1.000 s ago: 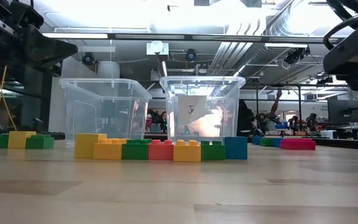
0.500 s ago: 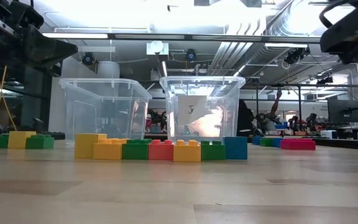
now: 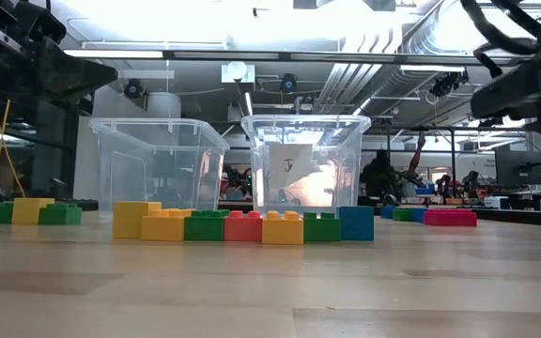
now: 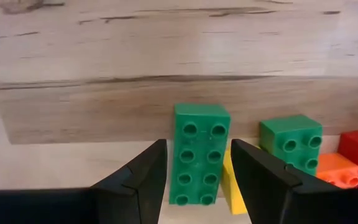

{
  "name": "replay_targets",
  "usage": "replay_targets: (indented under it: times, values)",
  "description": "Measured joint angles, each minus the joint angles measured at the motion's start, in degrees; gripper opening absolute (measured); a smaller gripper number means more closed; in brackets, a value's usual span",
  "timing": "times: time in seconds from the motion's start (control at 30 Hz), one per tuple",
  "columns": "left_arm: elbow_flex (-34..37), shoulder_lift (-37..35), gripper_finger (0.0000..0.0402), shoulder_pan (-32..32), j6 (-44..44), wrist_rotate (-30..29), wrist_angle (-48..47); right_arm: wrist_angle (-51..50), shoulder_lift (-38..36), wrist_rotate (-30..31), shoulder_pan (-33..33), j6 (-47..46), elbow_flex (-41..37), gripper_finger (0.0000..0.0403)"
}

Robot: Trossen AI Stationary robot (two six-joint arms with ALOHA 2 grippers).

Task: Sort blocks by size
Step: Put the green big game piece into the right transparent bin

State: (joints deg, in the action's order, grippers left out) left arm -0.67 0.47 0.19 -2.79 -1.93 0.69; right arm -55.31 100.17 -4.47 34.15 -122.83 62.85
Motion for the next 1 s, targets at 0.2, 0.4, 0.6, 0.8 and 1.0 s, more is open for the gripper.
replay_targets:
  times: [0.2, 0.4, 0.6, 0.8, 1.0]
  values:
    - [0.0, 0.0, 0.0003, 0.0, 0.0, 0.0, 0.0, 0.1, 1.8, 0.0, 0.0, 0.2, 0.0, 0.0176]
    - [0.0, 0.0, 0.0003, 0.0, 0.0, 0.0, 0.0, 0.3, 3.4, -0.2, 0.0, -0.1, 0.0, 0.0176]
    - [0.0, 0.0, 0.0003, 0.0, 0.0, 0.0, 0.0, 1.6, 4.6, -0.5, 0.0, -0.2, 0.0, 0.0176]
    - [0.0, 0.0, 0.0003, 0.0, 0.0, 0.0, 0.0, 3.8, 5.1, -1.5, 0.0, -0.2, 0.0, 0.0176]
    - [0.0, 0.0, 0.0003, 0.0, 0.0, 0.0, 0.0, 3.2, 5.1, -1.6, 0.0, 1.0, 0.1, 0.0176]
